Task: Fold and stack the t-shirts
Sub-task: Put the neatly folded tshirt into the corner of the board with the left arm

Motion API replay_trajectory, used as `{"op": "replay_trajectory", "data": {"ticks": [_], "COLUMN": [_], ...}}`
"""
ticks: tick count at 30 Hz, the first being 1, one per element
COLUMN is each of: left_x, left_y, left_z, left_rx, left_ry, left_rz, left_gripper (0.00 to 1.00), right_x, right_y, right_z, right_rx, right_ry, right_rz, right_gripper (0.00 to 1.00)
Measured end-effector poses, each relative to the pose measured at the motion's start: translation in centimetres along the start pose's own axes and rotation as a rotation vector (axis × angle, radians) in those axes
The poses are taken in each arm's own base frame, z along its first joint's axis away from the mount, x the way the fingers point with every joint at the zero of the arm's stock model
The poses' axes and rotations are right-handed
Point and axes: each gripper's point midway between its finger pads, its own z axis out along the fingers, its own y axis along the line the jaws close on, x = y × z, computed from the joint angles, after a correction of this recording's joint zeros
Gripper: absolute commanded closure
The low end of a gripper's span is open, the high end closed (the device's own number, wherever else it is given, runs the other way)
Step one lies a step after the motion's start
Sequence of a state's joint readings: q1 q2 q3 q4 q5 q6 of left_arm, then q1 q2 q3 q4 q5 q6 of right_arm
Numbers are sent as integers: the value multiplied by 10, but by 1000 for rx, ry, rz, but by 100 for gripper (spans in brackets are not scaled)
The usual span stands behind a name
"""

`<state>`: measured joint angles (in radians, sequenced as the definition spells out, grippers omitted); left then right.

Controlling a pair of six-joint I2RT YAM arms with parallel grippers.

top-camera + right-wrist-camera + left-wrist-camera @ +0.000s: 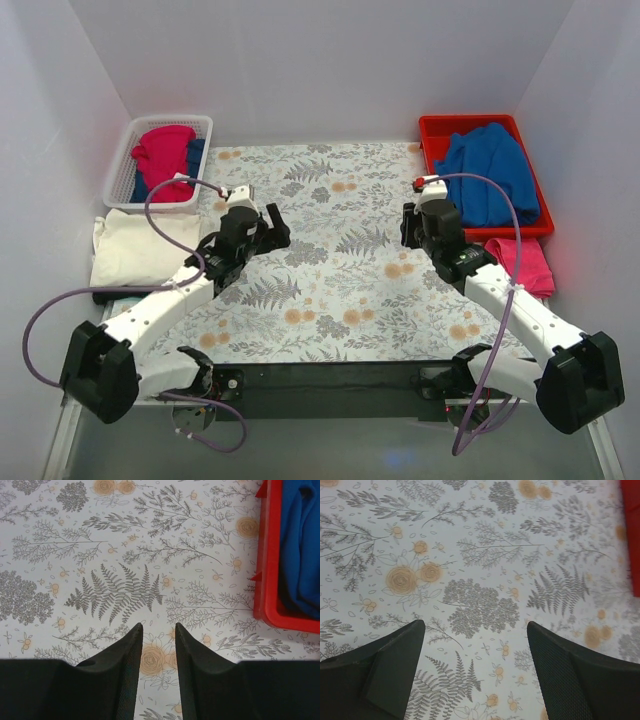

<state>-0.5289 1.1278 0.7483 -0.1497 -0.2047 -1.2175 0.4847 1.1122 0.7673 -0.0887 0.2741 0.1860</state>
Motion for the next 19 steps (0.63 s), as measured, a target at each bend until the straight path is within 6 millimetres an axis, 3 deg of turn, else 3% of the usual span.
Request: {"op": "replay_trajectory", "data": {"ticks": [6, 9, 17, 19], "left_x": [35, 54, 46, 41], "left_y": [21, 30, 36, 37], "left_z": [34, 38, 34, 32], "left_rx": [-216, -282, -335, -346], "left_ry": [74, 111, 58, 38], "left_rz": [65, 88, 90, 93], "left_gripper": [18, 17, 15, 9], "right_x": [16, 21, 24, 24], "right_y": [-8, -12, -13, -13], "right_z": [-4, -4, -5, -5], "right_rx": [34, 49, 56, 57], "right_ry": [43, 60, 71, 70], "right_rz": [-8, -13, -16, -16], "right_gripper": [61, 61, 61, 61]}}
